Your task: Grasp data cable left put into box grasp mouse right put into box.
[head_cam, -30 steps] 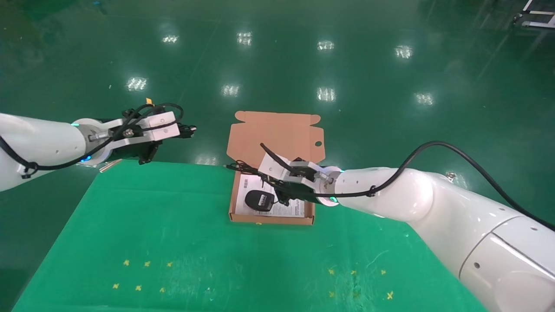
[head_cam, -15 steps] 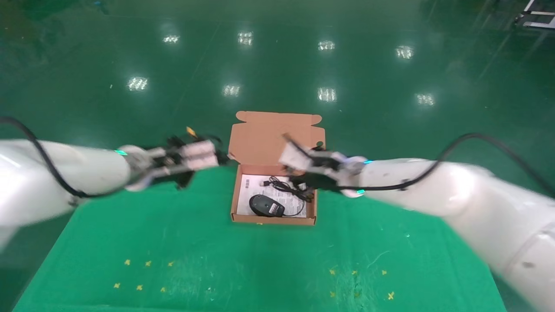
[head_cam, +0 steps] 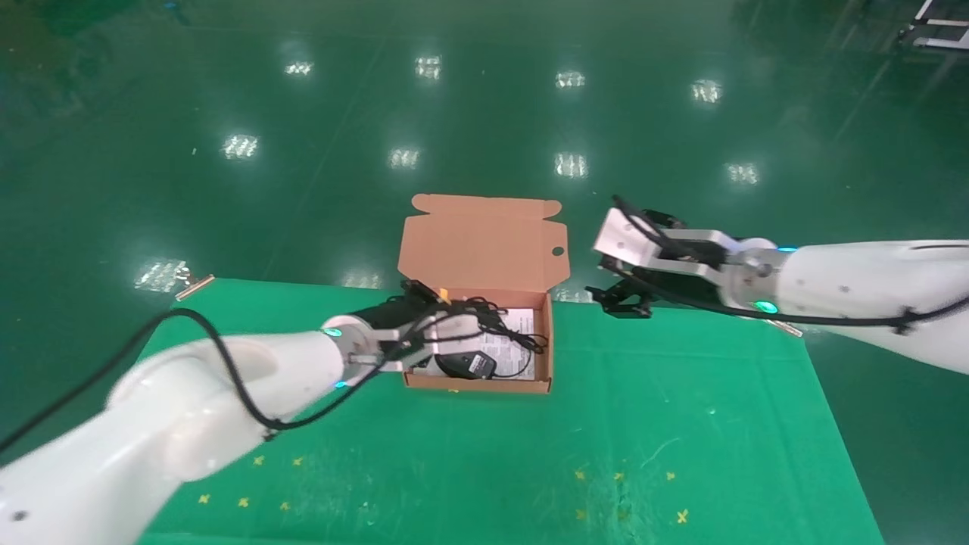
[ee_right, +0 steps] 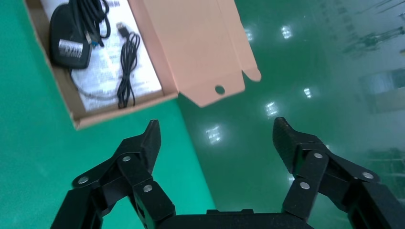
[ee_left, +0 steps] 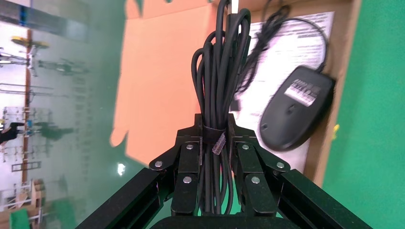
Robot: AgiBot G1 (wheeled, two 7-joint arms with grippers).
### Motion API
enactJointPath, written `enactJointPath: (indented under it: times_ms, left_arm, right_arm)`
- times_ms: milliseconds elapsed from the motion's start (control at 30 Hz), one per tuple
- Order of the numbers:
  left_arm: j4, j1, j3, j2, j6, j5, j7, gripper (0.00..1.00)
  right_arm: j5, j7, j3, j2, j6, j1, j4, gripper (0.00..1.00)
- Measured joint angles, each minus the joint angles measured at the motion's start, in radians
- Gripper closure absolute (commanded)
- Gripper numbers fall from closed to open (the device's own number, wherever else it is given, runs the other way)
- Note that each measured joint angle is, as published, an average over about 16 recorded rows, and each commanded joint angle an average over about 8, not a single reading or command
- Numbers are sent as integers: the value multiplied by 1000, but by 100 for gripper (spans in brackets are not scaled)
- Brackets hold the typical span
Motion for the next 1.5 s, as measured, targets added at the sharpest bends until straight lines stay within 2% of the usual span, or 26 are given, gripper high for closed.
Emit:
enactJointPath:
  times_ms: [200,400,667,1200,1500]
  left_arm:
    - [110,-4,57,64,-102,-40,56,100]
    - [173,-22,137,99,-180,-94,82,100]
    - [188,-39,227,107,-245,-143,87,0]
    - [162,-49,246,72,-238,-166,62,0]
    - [92,-104,199,19,-204,-221,-13,0]
  right_arm:
    - [-106,133,-11,112,-46,38,162,0]
    - [-206,237,-14,178,-90,72,262,0]
    - [-274,293,-12,201,-122,99,300,0]
    - [-259,266,-11,189,-121,109,272,0]
    - [-283,204,0,174,-132,174,265,0]
